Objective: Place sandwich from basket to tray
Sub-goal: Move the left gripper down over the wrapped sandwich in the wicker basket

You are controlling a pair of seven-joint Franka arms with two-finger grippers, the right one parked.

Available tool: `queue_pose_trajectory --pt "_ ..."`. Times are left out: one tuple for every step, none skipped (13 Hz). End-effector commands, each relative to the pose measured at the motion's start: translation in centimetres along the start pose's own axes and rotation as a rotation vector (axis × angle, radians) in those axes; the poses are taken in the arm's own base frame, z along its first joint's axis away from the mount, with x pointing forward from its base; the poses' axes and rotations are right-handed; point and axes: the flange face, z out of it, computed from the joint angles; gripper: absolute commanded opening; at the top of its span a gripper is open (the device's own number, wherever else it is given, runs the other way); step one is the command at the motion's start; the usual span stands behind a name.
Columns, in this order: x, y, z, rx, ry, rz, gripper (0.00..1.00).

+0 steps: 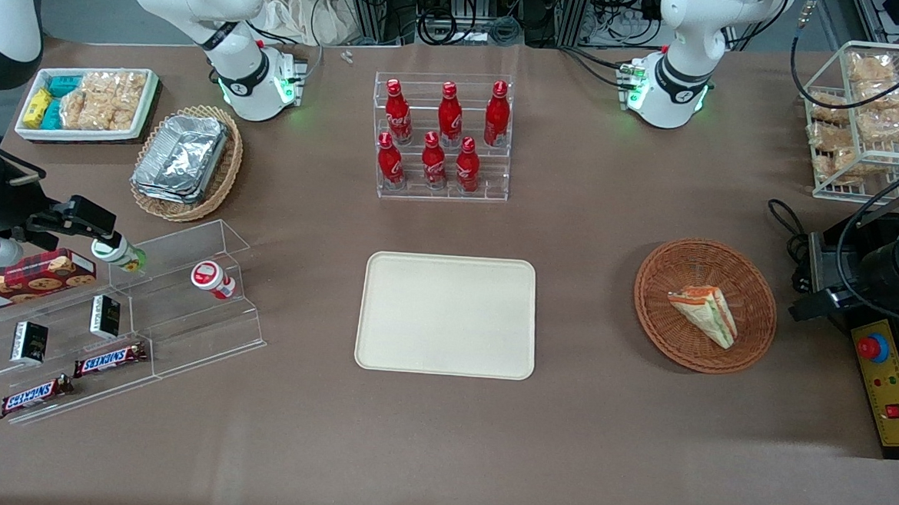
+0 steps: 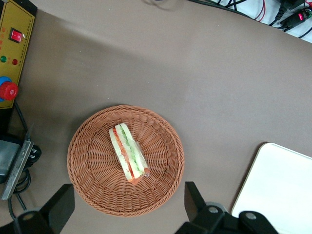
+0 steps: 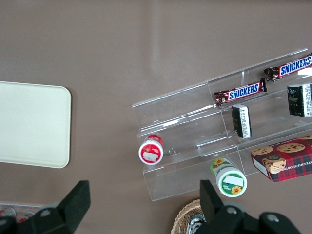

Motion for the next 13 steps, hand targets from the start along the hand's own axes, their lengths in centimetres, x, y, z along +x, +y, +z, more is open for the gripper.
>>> queue_pose_trajectory --pt "0.1 0.0 -0.1 0.01 -0.024 0.007 1.0" --pt "0.1 0.0 0.0 0.014 -0.028 0.01 1.0" --pt "0.1 0.0 0.1 0.015 -0.031 0.01 1.0" --pt "0.2 -0.1 1.2 0.017 -0.049 0.01 1.0" --pt "0.3 0.1 2.8 0.024 -0.081 0.01 1.0" --pt "-0.4 -0.1 4.3 0.038 -0.113 -0.008 1.0" --pt "-0.8 0.2 4.8 0.041 -0.104 -0.051 1.0" --pt "-1.1 0.1 5.9 0.047 -0.098 -0.138 0.99" --pt "-1.7 -0.1 7.5 0.063 -0.099 -0.204 0.99" --pt "-2.4 -0.3 9.1 0.084 -0.092 -0.232 0.99" --pt "-2.9 -0.6 11.2 0.092 -0.084 -0.252 0.99" --pt "-3.4 -0.8 13.2 0.089 -0.075 -0.278 0.99" --pt "-3.7 -0.9 14.9 0.082 -0.059 -0.32 0.99"
